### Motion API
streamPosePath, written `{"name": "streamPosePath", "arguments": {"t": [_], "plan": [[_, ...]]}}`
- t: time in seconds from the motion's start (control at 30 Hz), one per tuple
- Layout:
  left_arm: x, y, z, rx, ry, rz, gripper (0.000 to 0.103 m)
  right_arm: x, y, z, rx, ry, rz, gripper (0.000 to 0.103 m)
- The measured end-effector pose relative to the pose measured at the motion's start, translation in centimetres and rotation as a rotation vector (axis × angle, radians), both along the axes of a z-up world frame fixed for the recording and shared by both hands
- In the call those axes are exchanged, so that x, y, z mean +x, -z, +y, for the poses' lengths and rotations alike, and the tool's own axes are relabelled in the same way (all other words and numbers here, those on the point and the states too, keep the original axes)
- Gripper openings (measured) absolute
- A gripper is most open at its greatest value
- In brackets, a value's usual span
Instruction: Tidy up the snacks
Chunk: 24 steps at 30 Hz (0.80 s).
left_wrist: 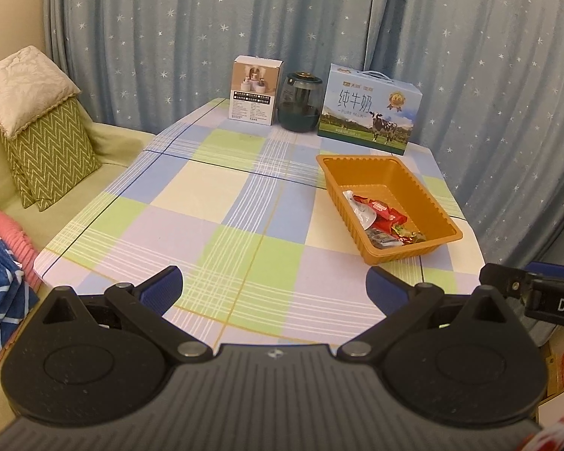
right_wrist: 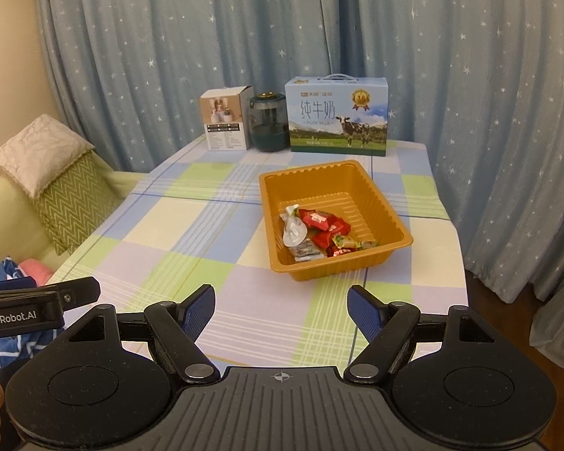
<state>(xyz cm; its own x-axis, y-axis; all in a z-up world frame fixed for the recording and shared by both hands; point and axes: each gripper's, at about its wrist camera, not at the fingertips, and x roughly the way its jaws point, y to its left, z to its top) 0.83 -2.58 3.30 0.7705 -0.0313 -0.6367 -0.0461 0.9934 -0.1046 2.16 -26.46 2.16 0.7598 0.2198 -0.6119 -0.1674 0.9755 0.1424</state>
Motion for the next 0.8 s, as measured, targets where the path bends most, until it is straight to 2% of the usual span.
{"name": "streamPosePath", "arguments": {"t": [0.8], "plan": [[-0.09,0.28,-0.05,0.021,-0.005,-0.011,0.103,-0.16,0.15,-0.29,0.000,0.008,0.002,0.077]]}}
